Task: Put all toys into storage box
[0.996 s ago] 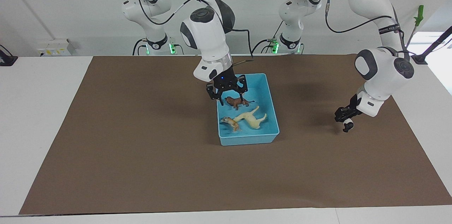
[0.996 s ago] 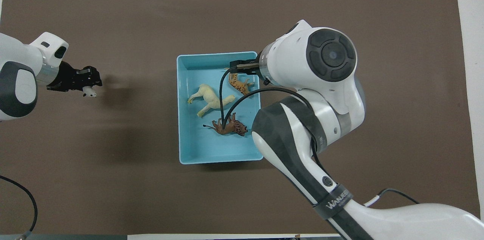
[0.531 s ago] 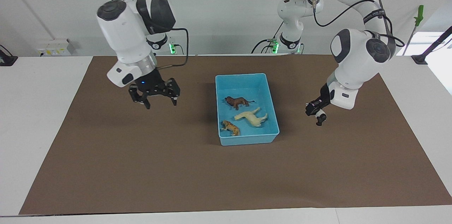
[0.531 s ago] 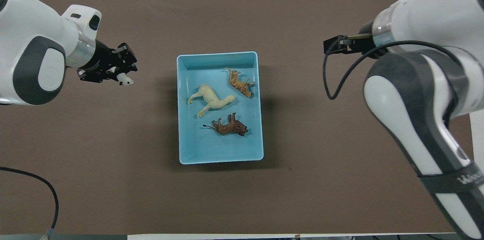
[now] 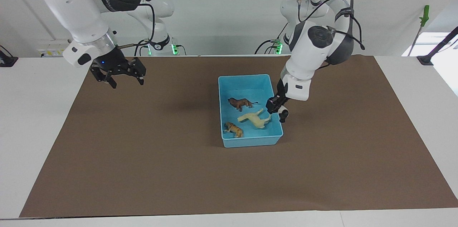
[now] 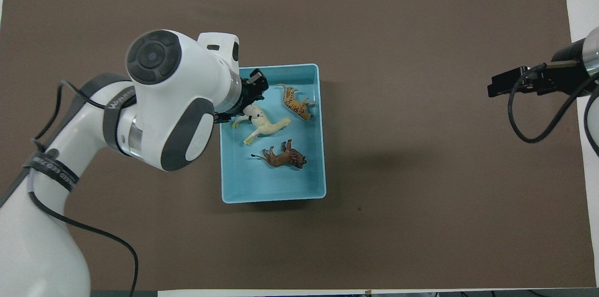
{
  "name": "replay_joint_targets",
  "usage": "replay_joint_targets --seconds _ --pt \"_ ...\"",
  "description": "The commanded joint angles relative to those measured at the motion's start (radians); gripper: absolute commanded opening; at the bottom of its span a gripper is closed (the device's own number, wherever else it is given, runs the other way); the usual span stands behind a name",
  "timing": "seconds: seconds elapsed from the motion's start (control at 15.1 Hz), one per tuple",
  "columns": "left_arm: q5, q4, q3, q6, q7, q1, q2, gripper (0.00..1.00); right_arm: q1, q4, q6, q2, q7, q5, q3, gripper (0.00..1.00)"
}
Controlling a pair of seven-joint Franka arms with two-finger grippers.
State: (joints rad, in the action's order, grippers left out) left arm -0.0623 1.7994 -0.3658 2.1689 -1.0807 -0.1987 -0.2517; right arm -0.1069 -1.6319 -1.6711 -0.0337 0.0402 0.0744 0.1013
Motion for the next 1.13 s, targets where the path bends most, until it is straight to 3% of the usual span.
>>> replay_joint_targets --seconds 0.0,0.07,0.13,0.2,0.46,0.66,1.06 --pt "-0.004 0.144 0.021 0.11 -0.022 -0.028 0.074 0.49 -0.013 -0.026 -0.003 0.014 0.024 -0.092 0.014 1.0" --pt "-0.004 0.147 0.021 0.106 -0.024 -0.028 0.078 0.69 -0.011 -0.029 0.001 0.015 0.023 -0.1 0.014 1.0" --pt "-0.004 0.143 0.021 0.103 -0.024 -0.028 0.078 0.97 -0.013 -0.031 0.01 0.015 0.02 -0.099 0.014 1.0" --pt "-0.004 0.14 0.021 0.098 -0.024 -0.028 0.078 1.0 -0.013 -0.039 0.011 0.018 0.017 -0.099 0.014 1.0" --pt "0.004 0.101 0.03 0.042 -0.016 -0.004 0.083 1.0 -0.013 -0.057 0.001 0.018 0.013 -0.093 0.015 1.0" --pt "0.056 0.063 0.028 -0.056 0.05 0.088 0.112 1.0 -0.013 -0.063 0.002 0.017 0.012 -0.07 0.015 1.0" --pt "0.058 0.06 0.03 -0.273 0.437 0.278 0.228 1.0 -0.02 -0.056 0.031 0.017 0.021 -0.057 0.014 1.0"
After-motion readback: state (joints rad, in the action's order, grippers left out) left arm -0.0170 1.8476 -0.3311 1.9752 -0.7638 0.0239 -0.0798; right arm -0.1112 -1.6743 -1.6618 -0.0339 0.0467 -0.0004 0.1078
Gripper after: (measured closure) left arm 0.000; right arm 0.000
